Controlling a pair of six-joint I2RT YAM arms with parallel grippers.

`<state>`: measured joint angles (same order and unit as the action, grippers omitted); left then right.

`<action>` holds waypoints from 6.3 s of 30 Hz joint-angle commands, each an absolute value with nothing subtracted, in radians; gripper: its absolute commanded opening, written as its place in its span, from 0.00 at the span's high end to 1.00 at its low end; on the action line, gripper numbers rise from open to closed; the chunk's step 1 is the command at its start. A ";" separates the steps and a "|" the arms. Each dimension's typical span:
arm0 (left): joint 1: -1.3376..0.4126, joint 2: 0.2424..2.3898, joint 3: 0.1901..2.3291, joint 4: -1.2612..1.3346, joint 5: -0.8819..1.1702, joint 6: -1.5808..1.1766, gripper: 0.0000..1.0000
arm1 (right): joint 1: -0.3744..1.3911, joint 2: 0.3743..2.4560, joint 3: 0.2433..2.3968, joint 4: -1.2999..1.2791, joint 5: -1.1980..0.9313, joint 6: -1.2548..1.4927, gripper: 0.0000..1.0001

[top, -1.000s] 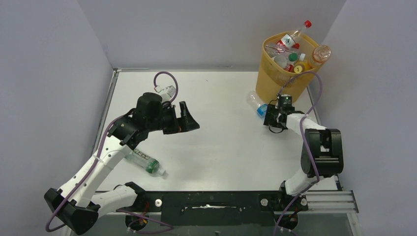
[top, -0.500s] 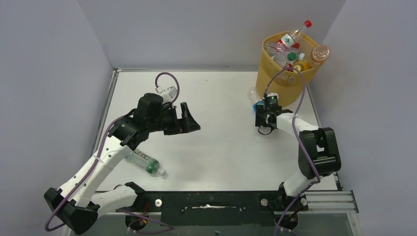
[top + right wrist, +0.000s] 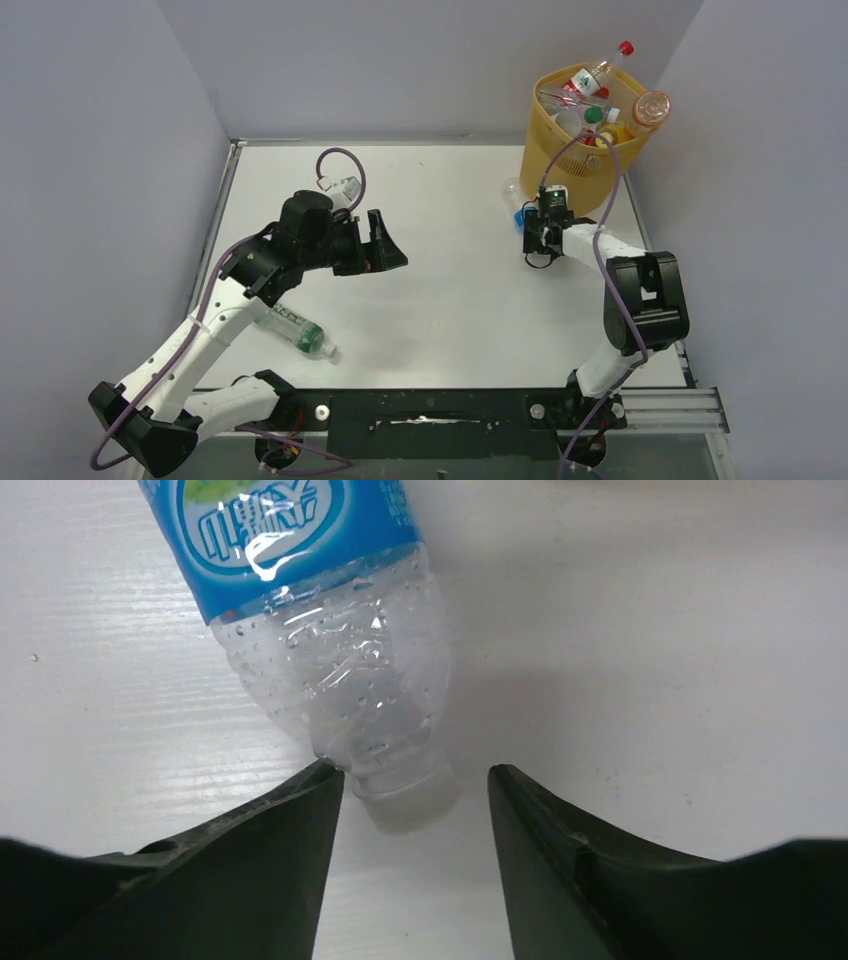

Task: Put the plastic bottles in the bin
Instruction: Pick up the plastic bottle at the center of the board, then place the plastic bottle in the trash bin, then move the plastic bottle to the center of the board.

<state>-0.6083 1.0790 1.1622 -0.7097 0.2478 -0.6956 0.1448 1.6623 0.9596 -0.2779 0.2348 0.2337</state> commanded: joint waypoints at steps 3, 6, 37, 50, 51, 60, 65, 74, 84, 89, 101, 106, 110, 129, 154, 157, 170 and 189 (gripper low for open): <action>-0.613 1.049 1.209 -0.698 0.239 -0.693 0.12 | 0.151 1.672 1.033 -0.252 0.233 0.221 0.60; -0.615 1.048 1.209 -0.695 0.239 -0.694 0.12 | 0.161 1.663 1.033 -0.260 0.232 0.221 0.67; -0.626 0.993 1.161 -0.669 0.242 -0.716 0.12 | 0.469 1.311 1.690 -0.682 0.520 0.233 0.75; -0.628 0.967 1.140 -0.672 0.235 -0.716 0.12 | -0.006 1.508 2.097 -0.799 0.158 0.312 0.76; -0.629 0.966 1.138 -0.669 0.234 -0.716 0.12 | -0.033 1.525 2.125 -0.802 0.128 0.320 0.76; -0.627 0.970 1.138 -0.671 0.240 -0.704 0.12 | -0.211 1.620 2.122 -0.789 -0.084 0.387 0.77; -0.627 0.977 1.134 -0.665 0.243 -0.700 0.12 | -0.216 1.634 2.120 -0.785 -0.115 0.385 0.75; -0.627 0.992 1.131 -0.647 0.246 -0.703 0.12 | -0.215 1.631 2.109 -0.793 -0.158 0.411 0.74; -0.628 0.998 1.130 -0.642 0.250 -0.703 0.12 | -0.194 1.586 1.987 -0.787 -0.180 0.458 0.74; -0.628 0.996 1.125 -0.639 0.252 -0.705 0.12 | -0.191 1.594 1.991 -0.809 -0.166 0.473 0.66; -0.629 0.985 1.121 -0.645 0.247 -0.706 0.12 | -0.194 1.637 2.060 -0.854 -0.136 0.481 0.34; -0.628 0.987 1.119 -0.643 0.249 -0.708 0.12 | -0.198 1.638 2.066 -0.854 -0.134 0.476 0.32; -0.628 0.985 1.123 -0.646 0.246 -0.708 0.12 | -0.199 1.631 2.073 -0.860 -0.131 0.470 0.30; -0.627 0.955 1.204 -0.769 0.107 -0.770 0.12 | -0.144 1.425 2.035 -0.960 -0.149 0.402 0.17; -0.622 1.005 1.036 -1.411 -0.357 -1.637 0.12 | 0.470 1.123 1.600 -0.914 -0.056 0.469 0.16; -0.618 1.016 1.005 -1.423 -0.357 -1.706 0.12 | 0.469 1.086 1.557 -0.913 -0.062 0.468 0.16; -0.572 1.219 0.862 -1.291 -0.303 -1.805 0.11 | 0.475 0.963 1.389 -0.875 -0.101 0.463 0.15; -0.560 1.421 0.841 -1.111 -0.258 -1.720 0.25 | 0.474 0.930 1.253 -0.820 -0.130 0.446 0.14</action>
